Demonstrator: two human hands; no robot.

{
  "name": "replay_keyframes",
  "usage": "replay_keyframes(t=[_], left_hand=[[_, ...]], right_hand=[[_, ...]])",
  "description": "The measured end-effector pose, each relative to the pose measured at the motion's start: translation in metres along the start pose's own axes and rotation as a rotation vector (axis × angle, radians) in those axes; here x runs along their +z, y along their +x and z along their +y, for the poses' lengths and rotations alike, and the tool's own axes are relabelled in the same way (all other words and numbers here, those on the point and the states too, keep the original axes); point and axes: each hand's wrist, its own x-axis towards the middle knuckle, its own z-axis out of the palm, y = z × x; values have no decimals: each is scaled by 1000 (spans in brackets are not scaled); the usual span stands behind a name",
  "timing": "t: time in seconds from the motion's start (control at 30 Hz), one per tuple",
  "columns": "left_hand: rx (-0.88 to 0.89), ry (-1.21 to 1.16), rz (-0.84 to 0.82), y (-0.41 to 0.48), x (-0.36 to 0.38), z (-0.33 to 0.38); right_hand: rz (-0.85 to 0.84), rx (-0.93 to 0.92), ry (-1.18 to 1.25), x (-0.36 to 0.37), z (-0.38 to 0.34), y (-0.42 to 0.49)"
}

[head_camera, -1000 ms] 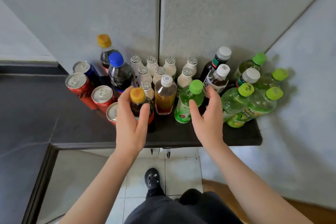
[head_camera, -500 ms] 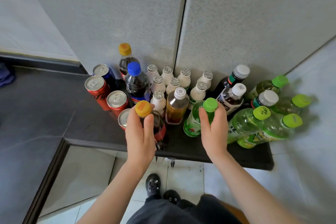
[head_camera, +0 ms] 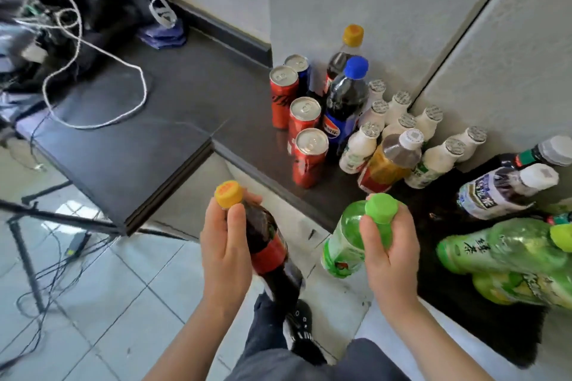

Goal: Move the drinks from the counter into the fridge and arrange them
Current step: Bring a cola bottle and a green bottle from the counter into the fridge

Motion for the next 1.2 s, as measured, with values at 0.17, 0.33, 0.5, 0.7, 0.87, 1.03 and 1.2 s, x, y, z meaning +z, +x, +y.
replay_keyframes(t=[0.17,0.33,0.5,0.7,0.87,1.03,1.2], left_hand=[[-131,81,253,-45,-65,-29],[-228,106,537,-99,-137,-47],[-288,116,833,-161,-205,-62],[-342,43,1141,-244,-289,-80],[-369,-8,1318,-328,-375,-91],[-340,14,1463,-415,-464,-96],[-331,49,1590,-488,-534,-94]], right_hand=[[-281,15,62,51,-4,-17],[-573,-23,87,102,-28,-45],[-889,-93,104,156,-68,-86],[-1119,-205,107,226,-122,-174],[-1282,-298,80,284,-178,-285],[-1425,-324,152,331,-237,-413],[-1579,-383,217,362,-292,-518]])
